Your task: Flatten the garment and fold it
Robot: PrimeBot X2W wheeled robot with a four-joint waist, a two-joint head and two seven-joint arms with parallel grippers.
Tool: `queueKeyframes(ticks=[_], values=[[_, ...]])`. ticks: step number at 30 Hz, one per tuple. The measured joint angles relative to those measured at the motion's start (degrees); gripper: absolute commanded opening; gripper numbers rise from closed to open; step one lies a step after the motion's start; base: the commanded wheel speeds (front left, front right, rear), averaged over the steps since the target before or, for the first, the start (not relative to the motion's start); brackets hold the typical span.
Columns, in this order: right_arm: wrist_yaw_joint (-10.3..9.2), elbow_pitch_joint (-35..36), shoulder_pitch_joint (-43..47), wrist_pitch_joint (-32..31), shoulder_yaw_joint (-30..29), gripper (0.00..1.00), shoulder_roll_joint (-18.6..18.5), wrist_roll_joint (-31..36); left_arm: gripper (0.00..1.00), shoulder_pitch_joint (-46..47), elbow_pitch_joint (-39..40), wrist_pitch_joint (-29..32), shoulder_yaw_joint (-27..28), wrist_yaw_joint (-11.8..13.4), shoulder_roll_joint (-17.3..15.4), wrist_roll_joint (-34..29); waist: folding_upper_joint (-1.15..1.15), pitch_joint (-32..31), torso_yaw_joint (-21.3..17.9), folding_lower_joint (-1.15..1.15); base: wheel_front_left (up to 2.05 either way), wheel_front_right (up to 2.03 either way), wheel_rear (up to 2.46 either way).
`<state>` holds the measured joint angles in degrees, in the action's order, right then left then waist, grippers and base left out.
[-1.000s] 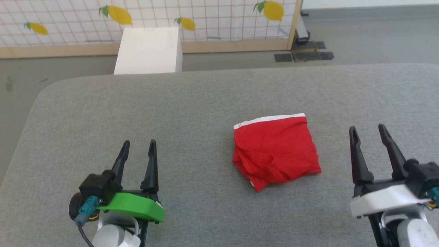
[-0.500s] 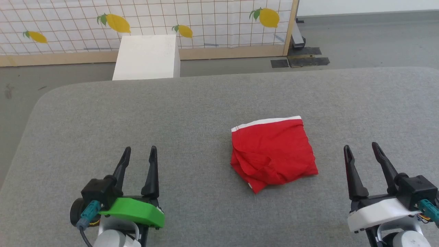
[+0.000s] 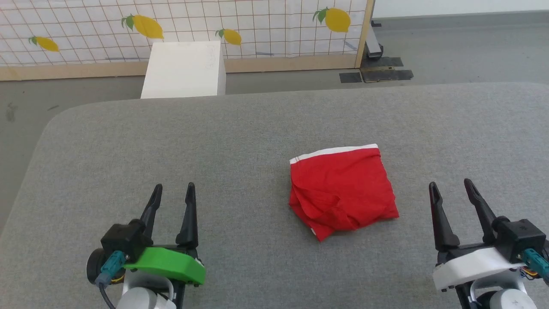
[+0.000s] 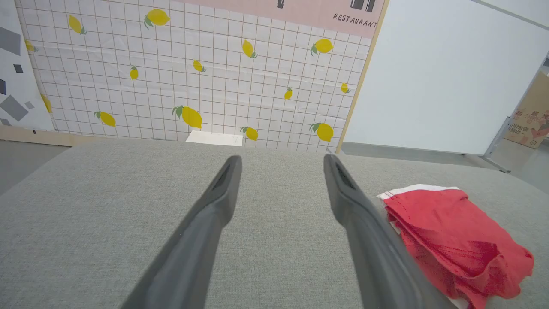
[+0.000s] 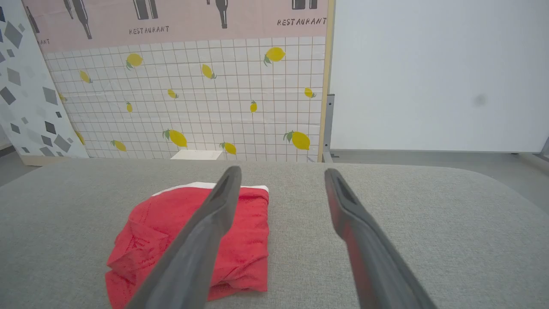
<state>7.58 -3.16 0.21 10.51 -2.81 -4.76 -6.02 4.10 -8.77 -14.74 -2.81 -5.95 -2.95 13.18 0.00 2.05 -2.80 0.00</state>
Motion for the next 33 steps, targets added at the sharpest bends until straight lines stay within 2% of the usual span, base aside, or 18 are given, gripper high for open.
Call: queueKeyframes(ticks=[3,6,9,11,14,19,27,33], values=[[0.00,-0.07,-0.04,-1.75,-0.03,1.00,0.44,-3.33,1.00,0.00,0.02,0.00,0.05,0.03,0.00,0.00,0.00,0.09,0.01,0.00,0.00,0.00,0.00],[0.00,-1.02,-1.08,-7.62,-0.89,1.00,1.32,-15.79,1.00,0.01,0.08,0.00,0.02,0.03,0.00,-0.09,0.00,0.30,0.09,0.00,0.00,0.00,0.00],[-0.01,-2.70,-4.86,-16.82,-4.20,1.00,1.80,-31.84,1.00,0.04,0.15,0.00,-0.10,0.02,0.01,-0.35,0.00,0.83,0.41,0.00,0.00,0.00,0.00],[-0.02,-5.23,-8.05,-23.91,-6.95,1.00,1.75,-39.86,1.00,0.14,0.25,0.00,-0.19,0.01,0.01,-0.55,0.00,1.27,0.78,0.00,0.00,0.00,0.00],[-0.02,-11.80,-12.83,-34.06,-11.47,1.00,1.81,-46.21,1.00,0.58,0.40,0.00,-0.45,-0.04,0.01,-0.62,0.00,2.13,1.58,0.00,0.00,0.00,0.00],[-0.02,-23.04,-21.35,-48.29,-18.15,1.00,1.79,-45.10,1.00,2.31,0.73,0.00,-1.10,-0.07,0.02,-0.63,0.00,4.08,3.43,0.00,0.00,0.00,0.00],[-0.01,-32.38,-29.41,-58.44,-23.95,1.00,1.70,-33.55,1.00,3.82,0.93,0.00,-1.60,-0.10,0.03,-0.52,0.00,7.13,6.93,0.00,0.00,0.00,0.00],[-0.01,-34.59,-32.07,-65.36,-23.47,1.00,1.51,-32.16,1.00,4.24,0.92,0.00,-1.64,-0.10,0.02,-0.51,0.00,8.66,9.38,0.00,0.00,0.00,0.00]])
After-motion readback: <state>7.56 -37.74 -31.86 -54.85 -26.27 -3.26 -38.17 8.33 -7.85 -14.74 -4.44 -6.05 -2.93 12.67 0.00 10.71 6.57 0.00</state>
